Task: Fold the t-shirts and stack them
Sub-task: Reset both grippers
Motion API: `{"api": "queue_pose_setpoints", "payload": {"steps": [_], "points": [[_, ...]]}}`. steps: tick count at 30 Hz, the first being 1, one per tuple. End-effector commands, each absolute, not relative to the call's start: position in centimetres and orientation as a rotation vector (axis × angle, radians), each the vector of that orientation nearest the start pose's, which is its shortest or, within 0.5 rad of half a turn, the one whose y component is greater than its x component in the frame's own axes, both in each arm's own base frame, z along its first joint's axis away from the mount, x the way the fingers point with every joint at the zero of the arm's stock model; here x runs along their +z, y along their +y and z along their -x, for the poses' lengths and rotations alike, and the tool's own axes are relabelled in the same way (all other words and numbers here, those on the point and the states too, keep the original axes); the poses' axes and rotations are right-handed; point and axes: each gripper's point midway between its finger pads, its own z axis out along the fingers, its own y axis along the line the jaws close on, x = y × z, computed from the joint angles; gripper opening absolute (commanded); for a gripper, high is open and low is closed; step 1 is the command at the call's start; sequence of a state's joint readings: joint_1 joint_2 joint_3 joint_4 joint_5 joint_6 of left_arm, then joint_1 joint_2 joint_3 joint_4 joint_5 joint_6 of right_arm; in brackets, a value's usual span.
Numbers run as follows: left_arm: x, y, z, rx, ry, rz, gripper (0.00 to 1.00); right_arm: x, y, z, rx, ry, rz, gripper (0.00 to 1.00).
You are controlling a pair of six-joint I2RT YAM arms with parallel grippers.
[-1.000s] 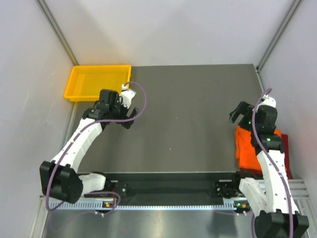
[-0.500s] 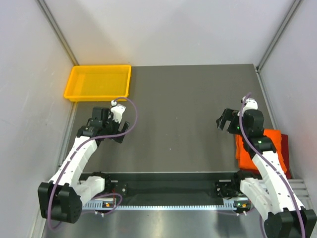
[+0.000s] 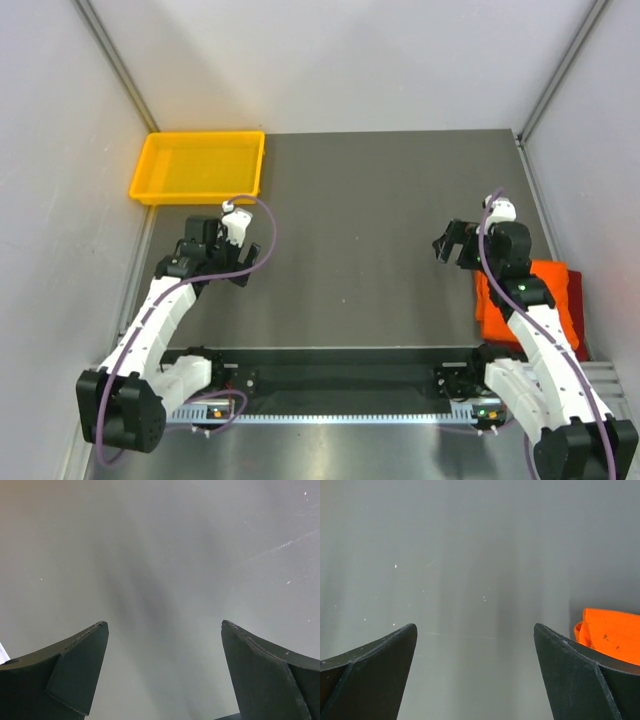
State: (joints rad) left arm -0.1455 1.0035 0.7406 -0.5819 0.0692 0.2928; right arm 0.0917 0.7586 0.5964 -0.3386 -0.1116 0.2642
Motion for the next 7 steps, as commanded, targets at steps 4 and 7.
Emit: {"api": "queue_pose_setpoints", "payload": {"steps": [4,7], "points": [[12.19,-3.80,-27.19,-0.004,2.304,-0.538,0.99,17.79,6.34,-27.87,0.360,2.007,-0.049,1.00],[11.98,-3.81,-27.16,-0.005,2.310,-0.542,0.99,17.94,5.88,-28.00,0.335,1.997,-0.067,1.00]]}}
